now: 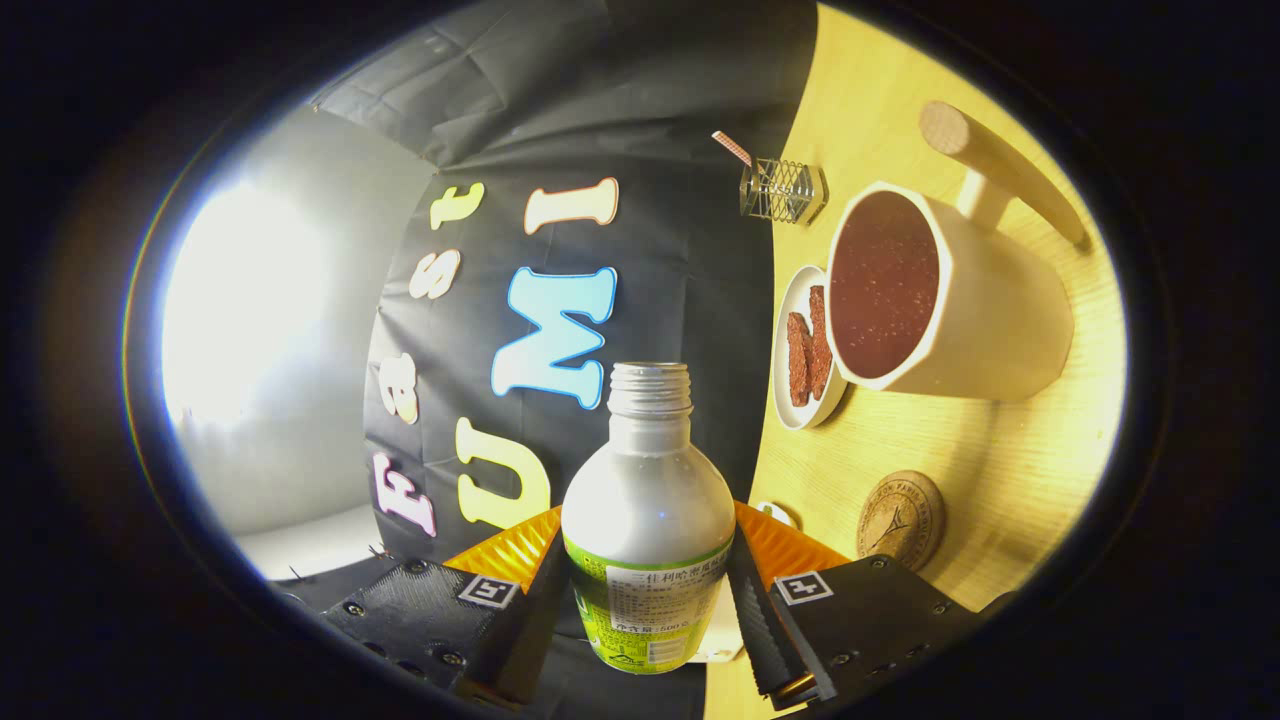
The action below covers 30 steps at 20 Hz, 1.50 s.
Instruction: Take the bottle from table, then pour the juice into the cup, finally place the bottle on the coaster
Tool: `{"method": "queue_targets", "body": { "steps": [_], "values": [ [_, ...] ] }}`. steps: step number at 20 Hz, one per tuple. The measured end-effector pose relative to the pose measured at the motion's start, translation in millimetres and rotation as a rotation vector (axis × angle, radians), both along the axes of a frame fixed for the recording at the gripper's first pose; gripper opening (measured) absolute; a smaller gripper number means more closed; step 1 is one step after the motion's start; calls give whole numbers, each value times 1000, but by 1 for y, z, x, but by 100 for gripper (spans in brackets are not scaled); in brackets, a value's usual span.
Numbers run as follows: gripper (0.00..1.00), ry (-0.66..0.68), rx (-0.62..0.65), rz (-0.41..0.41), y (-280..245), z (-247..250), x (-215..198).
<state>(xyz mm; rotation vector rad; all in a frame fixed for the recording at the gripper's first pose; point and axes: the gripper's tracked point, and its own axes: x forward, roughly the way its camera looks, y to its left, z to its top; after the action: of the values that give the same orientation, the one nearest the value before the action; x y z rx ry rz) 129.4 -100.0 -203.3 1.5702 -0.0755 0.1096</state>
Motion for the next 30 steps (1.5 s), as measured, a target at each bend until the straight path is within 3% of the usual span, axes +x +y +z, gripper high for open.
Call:
{"method": "queue_targets", "body": {
  "steps": [24,30],
  "values": [
    [78,-2,299,-98,-23,-1,7],
    [78,-15,314,-94,-22,7,9]
  ]
}}
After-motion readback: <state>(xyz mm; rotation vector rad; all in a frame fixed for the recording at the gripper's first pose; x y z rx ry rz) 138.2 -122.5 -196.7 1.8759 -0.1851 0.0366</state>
